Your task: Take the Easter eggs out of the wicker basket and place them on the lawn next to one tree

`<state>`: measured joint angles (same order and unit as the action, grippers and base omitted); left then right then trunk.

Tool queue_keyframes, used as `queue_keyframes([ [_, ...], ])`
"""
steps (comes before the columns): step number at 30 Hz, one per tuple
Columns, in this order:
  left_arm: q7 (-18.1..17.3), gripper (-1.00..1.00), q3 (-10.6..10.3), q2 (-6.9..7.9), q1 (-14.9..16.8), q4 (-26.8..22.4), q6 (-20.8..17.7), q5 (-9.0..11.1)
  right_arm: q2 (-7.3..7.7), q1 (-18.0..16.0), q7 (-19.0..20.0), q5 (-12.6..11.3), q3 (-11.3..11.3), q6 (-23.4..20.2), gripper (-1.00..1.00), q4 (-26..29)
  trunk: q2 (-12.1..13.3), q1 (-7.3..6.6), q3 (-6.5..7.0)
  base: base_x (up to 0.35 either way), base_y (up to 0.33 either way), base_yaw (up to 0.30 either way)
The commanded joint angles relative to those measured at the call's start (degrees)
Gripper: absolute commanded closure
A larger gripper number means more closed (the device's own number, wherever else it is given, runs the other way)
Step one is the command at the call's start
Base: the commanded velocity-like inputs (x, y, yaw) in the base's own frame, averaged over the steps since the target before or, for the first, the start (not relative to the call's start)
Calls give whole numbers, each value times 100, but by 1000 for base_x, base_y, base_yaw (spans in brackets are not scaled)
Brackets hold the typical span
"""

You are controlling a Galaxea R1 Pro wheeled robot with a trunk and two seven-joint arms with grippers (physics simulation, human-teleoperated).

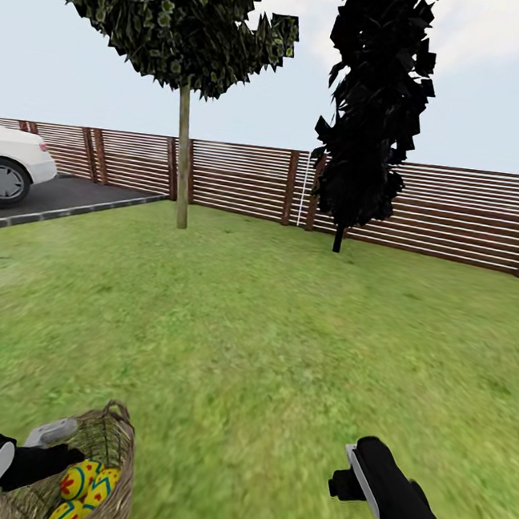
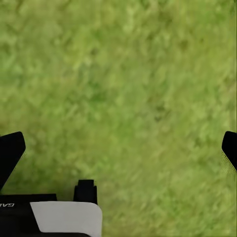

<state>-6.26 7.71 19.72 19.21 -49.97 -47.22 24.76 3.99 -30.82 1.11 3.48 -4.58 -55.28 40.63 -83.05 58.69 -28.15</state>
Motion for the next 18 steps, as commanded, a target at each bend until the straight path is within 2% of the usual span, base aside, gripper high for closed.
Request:
queue_keyframes([
  [1,-42,-100,17,1,4,-3,-27,-33,5,-3,12,30,-25,-27,-100,6,-3,3,-6,340,5,0],
  [7,-39,-100,42,28,4,-3,-25,-33,-8,-3,9,38,-29,-27,-100,-1,-3,3,-6,327,119,0],
  [18,-5,-100,29,2,4,-2,-24,-42,-12,-3,5,39,-32,-27,-100,-9,-3,3,-6,243,260,0],
])
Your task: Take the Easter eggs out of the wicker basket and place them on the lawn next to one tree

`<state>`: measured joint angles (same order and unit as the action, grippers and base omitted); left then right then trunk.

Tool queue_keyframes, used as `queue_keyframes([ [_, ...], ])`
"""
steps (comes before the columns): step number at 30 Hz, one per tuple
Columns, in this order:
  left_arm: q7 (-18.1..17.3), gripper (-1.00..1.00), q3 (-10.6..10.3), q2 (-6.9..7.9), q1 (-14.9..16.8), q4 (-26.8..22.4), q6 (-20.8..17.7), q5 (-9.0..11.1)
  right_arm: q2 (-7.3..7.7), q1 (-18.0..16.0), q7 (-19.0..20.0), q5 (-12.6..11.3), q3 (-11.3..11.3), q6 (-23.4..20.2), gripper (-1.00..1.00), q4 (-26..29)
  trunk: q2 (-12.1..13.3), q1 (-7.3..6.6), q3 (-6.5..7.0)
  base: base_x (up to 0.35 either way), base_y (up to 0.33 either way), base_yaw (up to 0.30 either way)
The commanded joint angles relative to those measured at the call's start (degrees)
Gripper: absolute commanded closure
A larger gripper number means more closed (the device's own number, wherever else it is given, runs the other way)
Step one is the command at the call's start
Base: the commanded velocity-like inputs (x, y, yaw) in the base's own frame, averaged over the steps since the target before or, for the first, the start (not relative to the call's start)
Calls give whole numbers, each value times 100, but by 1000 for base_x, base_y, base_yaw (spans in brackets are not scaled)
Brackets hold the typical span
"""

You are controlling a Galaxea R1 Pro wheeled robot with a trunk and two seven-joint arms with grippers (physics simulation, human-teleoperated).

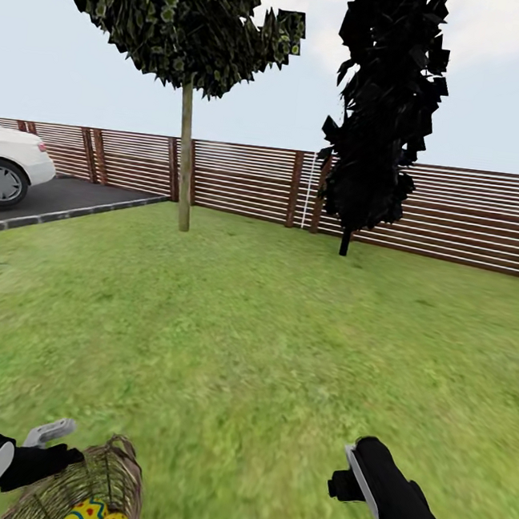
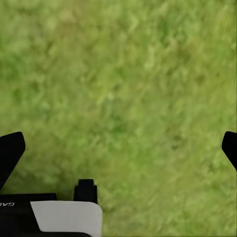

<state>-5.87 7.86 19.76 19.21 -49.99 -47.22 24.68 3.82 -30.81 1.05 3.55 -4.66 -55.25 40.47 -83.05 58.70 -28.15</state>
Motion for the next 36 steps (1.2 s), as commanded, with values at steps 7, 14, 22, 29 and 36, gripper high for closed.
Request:
queue_keyframes([
  [7,-67,-100,-1,-9,4,-2,-17,-33,5,-3,9,31,-26,-30,-100,-3,-3,3,-6,165,52,0],
  [14,-72,-100,16,-8,4,-2,-19,-26,5,-3,10,31,-26,-30,-100,-4,-3,3,-6,116,-128,0],
  [22,-71,-100,9,-16,4,-2,-17,-25,5,-3,10,31,-26,-30,-100,-4,-3,3,-6,6,-6,0],
  [29,-72,-100,18,-6,4,6,-17,-22,5,-3,14,31,-26,-30,-100,-4,-3,3,-6,0,0,0],
  [36,-65,-100,23,-4,4,6,-24,-25,3,-3,13,29,-28,-30,-100,-7,-3,3,-6,0,0,0],
])
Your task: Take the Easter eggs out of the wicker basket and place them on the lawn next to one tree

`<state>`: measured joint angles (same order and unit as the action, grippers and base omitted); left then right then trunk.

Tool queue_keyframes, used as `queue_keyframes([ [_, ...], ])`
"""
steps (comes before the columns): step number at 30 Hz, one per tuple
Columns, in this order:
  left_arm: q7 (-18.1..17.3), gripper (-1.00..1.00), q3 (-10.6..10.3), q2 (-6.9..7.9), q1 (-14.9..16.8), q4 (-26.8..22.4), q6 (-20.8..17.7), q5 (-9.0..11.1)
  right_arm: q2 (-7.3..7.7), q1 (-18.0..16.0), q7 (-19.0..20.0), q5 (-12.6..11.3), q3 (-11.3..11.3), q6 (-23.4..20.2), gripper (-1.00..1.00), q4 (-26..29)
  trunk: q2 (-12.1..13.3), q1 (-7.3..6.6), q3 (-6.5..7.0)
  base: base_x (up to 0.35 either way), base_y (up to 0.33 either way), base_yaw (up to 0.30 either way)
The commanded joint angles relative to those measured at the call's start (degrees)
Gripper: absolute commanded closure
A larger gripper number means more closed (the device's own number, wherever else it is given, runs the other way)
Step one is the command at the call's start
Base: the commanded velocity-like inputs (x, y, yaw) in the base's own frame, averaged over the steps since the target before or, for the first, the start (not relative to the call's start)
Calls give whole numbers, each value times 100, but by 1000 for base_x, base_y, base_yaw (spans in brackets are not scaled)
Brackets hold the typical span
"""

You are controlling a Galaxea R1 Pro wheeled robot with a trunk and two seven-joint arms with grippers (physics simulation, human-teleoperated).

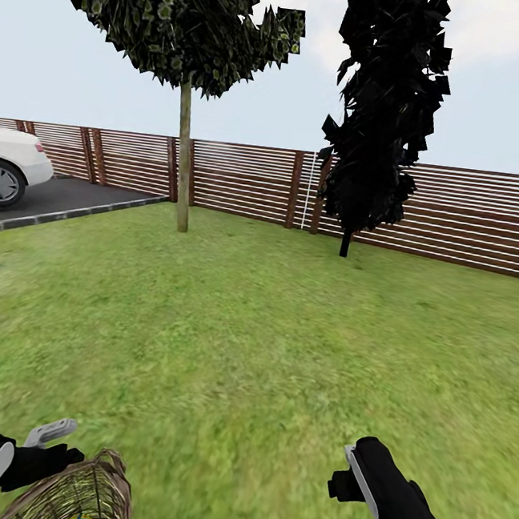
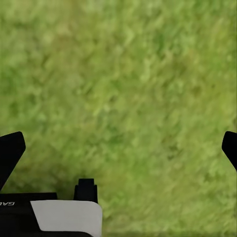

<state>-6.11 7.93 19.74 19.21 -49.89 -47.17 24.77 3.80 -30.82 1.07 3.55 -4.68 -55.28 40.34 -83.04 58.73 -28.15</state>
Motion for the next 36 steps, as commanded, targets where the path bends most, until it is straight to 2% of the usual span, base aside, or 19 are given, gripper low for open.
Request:
queue_keyframes([
  [1,-40,-100,14,-4,4,-3,-29,-33,3,-3,12,30,-29,-27,-100,3,-44,22,-24,0,0,0],
  [36,-39,-100,-15,-21,4,-3,-27,-33,-11,-3,11,32,-33,-27,-100,0,-1447,791,-653,0,0,0],
])
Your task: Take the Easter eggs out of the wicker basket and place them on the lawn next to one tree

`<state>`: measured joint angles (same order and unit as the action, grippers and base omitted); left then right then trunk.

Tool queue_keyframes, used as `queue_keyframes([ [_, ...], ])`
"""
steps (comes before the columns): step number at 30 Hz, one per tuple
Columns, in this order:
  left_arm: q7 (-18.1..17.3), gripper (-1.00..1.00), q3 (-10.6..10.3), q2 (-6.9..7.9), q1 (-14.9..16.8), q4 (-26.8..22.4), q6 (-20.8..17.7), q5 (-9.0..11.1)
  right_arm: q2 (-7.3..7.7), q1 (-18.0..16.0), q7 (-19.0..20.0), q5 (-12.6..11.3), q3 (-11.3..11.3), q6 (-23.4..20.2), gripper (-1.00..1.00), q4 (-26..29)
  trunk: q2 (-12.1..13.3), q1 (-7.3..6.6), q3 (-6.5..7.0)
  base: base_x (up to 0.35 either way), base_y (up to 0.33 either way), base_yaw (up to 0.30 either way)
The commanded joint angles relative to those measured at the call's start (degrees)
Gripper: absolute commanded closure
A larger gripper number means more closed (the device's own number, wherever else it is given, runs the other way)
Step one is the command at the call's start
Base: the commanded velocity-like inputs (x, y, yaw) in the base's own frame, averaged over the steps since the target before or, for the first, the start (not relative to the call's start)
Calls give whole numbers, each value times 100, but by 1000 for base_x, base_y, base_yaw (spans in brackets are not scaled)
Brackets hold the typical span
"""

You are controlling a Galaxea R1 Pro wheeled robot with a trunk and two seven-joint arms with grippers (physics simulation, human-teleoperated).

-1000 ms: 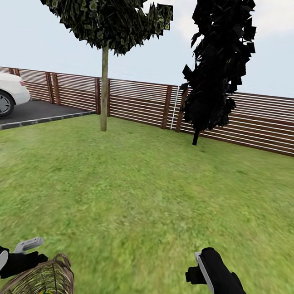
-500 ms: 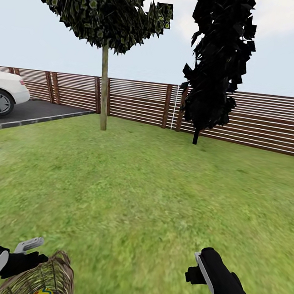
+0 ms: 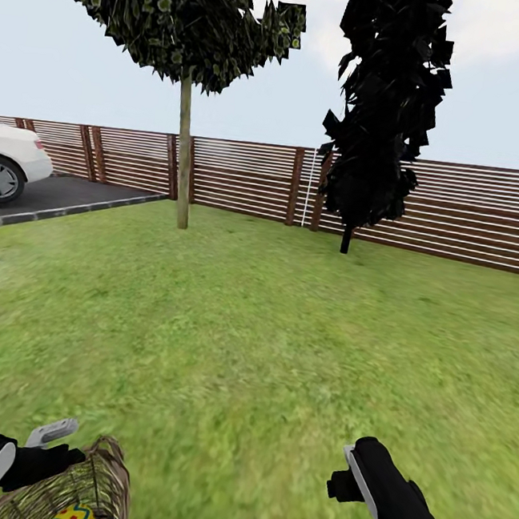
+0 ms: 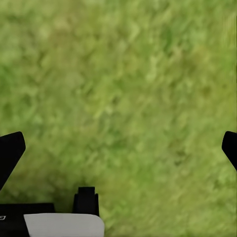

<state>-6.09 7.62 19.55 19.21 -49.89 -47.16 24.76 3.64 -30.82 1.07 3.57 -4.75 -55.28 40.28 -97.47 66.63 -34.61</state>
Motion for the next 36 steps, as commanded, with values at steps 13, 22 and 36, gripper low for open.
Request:
queue_keyframes([
  [13,-42,-100,11,-33,4,-3,-22,-33,6,-3,15,29,-26,-27,-100,6,-526,286,-240,0,0,0],
  [22,-42,-100,11,-55,4,-3,-22,-34,5,-3,11,29,-26,-27,-100,5,-847,461,-384,0,0,0],
  [36,-35,-100,11,-186,4,9,-14,-49,12,-3,14,29,-26,-27,-100,6,-847,461,-384,5,81,0],
])
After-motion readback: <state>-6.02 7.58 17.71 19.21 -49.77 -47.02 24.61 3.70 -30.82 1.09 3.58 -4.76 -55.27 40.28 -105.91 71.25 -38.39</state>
